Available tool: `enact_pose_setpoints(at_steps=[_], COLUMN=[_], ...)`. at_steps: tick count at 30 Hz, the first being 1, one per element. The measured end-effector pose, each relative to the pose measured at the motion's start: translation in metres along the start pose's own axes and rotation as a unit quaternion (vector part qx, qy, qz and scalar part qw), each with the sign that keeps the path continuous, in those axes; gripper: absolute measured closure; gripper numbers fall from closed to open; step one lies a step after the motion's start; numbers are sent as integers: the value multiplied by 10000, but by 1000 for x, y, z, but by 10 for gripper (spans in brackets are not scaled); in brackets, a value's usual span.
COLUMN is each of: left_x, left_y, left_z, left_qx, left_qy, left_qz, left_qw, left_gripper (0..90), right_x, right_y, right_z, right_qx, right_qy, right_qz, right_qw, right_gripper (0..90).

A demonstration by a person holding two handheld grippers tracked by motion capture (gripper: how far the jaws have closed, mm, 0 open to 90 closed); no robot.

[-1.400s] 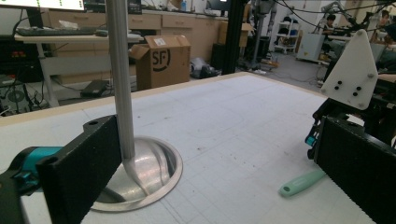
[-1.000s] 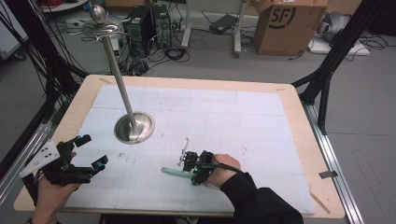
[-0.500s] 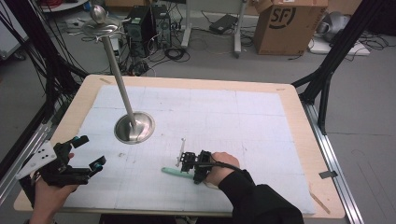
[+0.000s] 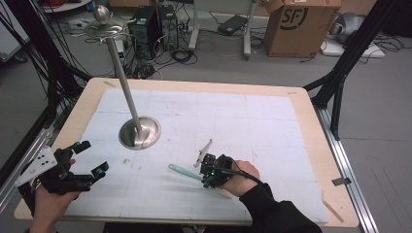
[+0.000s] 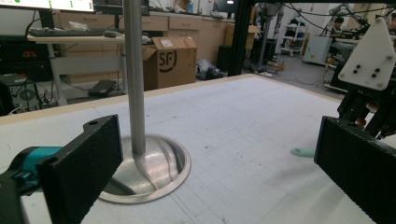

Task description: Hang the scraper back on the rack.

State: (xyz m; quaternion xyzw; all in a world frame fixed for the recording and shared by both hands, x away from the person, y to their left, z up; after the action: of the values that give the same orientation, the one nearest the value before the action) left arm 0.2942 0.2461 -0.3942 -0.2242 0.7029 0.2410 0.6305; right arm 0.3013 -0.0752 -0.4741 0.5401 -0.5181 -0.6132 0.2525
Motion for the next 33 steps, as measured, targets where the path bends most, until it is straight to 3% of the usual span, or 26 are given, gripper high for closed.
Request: enact_pose_setpoints(at_steps=[6, 11, 17, 19, 21, 25, 33], left_x=[-1, 0, 0, 0, -1, -1, -1], left_y=[0, -1, -1, -1, -1, -1, 2], left_z=[-1, -2, -3, -3, -3, -3, -3], left_qx=[16, 21, 37, 38, 37, 26, 26], left_qy=[23, 21, 15, 12, 13, 22, 21], left_qz=[-25, -22, -25, -19, -25, -38, -33], left_qw=[10000, 10000, 10000, 10000, 10000, 10000, 10000], left_gripper=[17, 17, 17, 17, 17, 17, 17], right_x=[0, -6, -13, -17, -23, -36, -58], right_y=[17, 30, 34, 35, 40, 51, 71], right_z=[-5, -13, -20, -22, -24, -30, -47], right_qx=[-151, -102, -67, -73, -73, -112, -273], right_qy=[-220, -517, -533, -565, -625, -800, -1169], right_qz=[-581, -1171, -1533, -1720, -1969, -2496, -3457], right_qw=[9980, 9917, 9867, 9834, 9784, 9650, 9306], right_gripper=[810, 810, 810, 810, 809, 809, 809])
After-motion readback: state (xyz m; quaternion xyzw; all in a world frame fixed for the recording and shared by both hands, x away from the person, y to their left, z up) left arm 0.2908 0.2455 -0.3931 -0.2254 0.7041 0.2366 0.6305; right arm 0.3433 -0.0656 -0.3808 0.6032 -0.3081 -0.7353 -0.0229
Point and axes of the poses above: each handheld gripper's, and its own axes: y roughly backward along the jaws, x roughly out of its underside, z roughly to its left, the point moved 9 cm from there along -y, roughly forward along the jaws, and after that the axes turned 9 degrees about x, right-handed, at the moved point
